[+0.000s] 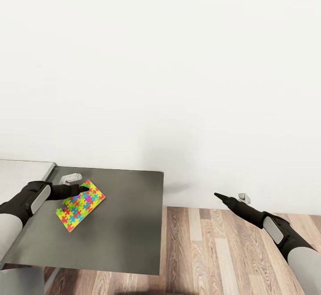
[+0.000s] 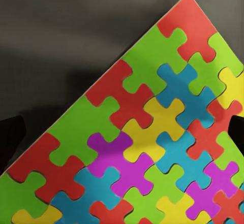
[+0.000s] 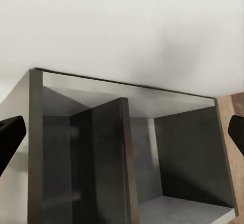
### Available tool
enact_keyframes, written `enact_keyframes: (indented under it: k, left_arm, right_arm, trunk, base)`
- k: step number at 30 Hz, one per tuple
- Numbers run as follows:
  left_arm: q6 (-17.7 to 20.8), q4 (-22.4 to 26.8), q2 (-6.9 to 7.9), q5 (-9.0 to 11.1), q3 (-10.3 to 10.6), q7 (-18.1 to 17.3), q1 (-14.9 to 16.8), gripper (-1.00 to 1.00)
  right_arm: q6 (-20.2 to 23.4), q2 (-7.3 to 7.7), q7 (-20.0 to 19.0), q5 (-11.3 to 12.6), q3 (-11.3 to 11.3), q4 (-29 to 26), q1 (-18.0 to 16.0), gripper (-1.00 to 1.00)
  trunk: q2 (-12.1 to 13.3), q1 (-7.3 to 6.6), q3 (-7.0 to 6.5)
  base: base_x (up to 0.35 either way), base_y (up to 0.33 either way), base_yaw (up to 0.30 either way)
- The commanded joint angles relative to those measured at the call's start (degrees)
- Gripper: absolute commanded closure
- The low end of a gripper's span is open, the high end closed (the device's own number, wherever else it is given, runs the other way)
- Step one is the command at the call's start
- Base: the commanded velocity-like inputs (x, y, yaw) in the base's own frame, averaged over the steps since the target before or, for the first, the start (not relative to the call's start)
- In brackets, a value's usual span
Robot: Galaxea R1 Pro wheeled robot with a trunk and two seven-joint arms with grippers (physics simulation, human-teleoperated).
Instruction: Put all the toys in the child's room - the three board games (two on the bed and one on the table), the two jigsaw puzzles on the table, and the tennis ball on the table - inside the toy box on the table in the child's room.
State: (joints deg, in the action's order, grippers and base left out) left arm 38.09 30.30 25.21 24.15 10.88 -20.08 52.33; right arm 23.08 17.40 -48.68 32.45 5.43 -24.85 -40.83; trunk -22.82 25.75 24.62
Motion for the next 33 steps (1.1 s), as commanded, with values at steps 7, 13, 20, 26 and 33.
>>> enact_keyframes:
  k: [7, 13, 20, 26, 33]
  left_arm:
    - [0.15, 0.03, 0.01, 0.11, 0.28, -0.08, 0.05, -1.00]
    - [0.15, 0.05, 0.01, 0.11, 0.28, -0.11, 0.05, -1.00]
    - [0.15, 0.06, 0.01, 0.11, 0.28, -0.13, 0.05, -1.00]
    - [0.15, 0.04, 0.01, 0.11, 0.28, -0.14, 0.05, -1.00]
    - [0.15, 0.06, 0.01, 0.11, 0.28, -0.11, 0.05, -1.00]
  right_arm:
    - [0.47, 0.00, -0.10, 0.41, 0.10, 0.06, -0.04, -1.00]
    - [0.47, 0.00, -0.10, 0.42, 0.10, 0.06, -0.04, -1.00]
    - [0.47, 0.01, -0.15, 0.42, 0.10, 0.06, -0.04, -1.00]
    - [0.47, 0.08, -0.34, 0.72, 0.10, 0.09, -0.04, -1.00]
    - [0.65, 0.09, -0.43, 0.92, 0.19, 0.06, -0.04, -1.00]
  trunk:
    - [-0.10, 0.03, 0.09]
    - [-0.10, 0.03, 0.09]
    - [-0.10, 0.03, 0.09]
    - [-0.10, 0.03, 0.09]
    - [-0.10, 0.03, 0.09]
  base:
    - [0.000, -0.123, 0.000]
    - [-0.043, -0.086, 0.000]
    - [-0.096, -0.075, 0.000]
    - [-0.101, -0.074, 0.000]
    - [-0.007, -0.005, 0.000]
